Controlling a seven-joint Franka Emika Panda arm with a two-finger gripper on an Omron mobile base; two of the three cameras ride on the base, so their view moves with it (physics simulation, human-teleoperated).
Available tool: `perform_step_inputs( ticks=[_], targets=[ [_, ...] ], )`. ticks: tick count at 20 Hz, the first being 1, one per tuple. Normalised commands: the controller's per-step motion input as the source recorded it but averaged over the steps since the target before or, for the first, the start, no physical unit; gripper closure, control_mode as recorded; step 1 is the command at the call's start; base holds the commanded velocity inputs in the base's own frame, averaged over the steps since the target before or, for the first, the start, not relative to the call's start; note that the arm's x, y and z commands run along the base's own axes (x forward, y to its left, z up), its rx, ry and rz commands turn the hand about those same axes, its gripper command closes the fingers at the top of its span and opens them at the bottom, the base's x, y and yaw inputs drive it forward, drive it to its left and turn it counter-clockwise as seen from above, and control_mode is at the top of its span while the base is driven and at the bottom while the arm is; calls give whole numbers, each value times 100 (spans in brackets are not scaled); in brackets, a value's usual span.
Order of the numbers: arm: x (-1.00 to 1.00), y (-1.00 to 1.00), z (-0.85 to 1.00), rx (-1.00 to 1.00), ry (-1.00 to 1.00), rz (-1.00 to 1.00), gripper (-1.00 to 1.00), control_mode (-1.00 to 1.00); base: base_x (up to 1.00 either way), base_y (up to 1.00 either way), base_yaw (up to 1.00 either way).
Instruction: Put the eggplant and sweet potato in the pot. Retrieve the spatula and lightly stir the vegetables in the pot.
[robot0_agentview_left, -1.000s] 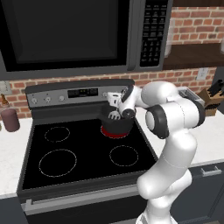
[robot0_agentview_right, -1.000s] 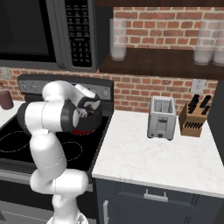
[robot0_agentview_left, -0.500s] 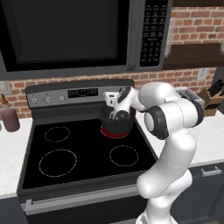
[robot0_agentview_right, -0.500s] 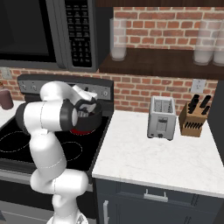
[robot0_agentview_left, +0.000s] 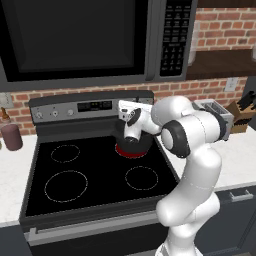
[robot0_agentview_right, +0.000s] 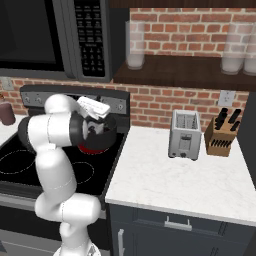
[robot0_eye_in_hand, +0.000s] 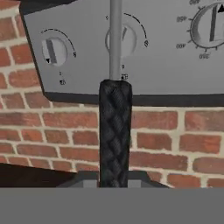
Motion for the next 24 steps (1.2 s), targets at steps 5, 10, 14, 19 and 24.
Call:
perform_step_inputs(
  ticks=[5,10,14,19,24],
  targets=[
    [6,0,0,0,-54,-9,100,-100,0,0,0],
    [1,0,0,-1,-43,-5,100,-100,0,0,0],
    [-15,-10,0,-5,-16,-1,100,-100,0,0,0],
    [-31,-29,-8,-1,1,0,100,-100,0,0,0],
    [-53,-40,-29,0,11,0,100,-100,0,0,0]
  ],
)
